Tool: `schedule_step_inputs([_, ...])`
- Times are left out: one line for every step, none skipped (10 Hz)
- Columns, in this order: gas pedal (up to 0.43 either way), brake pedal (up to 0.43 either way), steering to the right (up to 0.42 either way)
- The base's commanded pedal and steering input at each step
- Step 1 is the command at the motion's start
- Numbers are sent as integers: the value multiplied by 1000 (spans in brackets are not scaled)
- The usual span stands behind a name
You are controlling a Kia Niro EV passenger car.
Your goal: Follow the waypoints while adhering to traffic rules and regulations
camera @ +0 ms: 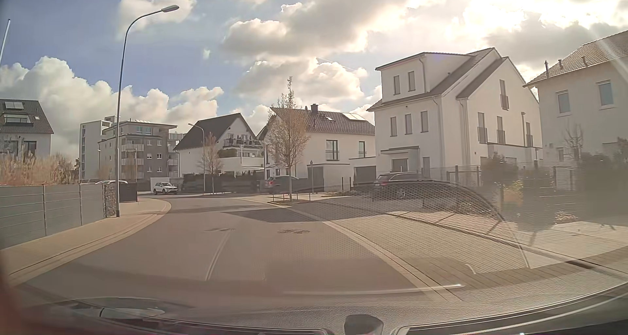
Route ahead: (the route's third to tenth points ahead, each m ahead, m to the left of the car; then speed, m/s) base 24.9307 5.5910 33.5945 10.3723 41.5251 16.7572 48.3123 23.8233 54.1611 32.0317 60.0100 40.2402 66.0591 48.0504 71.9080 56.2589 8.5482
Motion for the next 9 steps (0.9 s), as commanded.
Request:
schedule_step_inputs([118,0,-80])
schedule_step_inputs([118,0,-85])
schedule_step_inputs([118,0,-85])
schedule_step_inputs([118,0,-85])
schedule_step_inputs([118,0,-85])
schedule_step_inputs([118,0,-85])
schedule_step_inputs([118,0,-85])
schedule_step_inputs([118,0,-85])
schedule_step_inputs([118,0,-85])
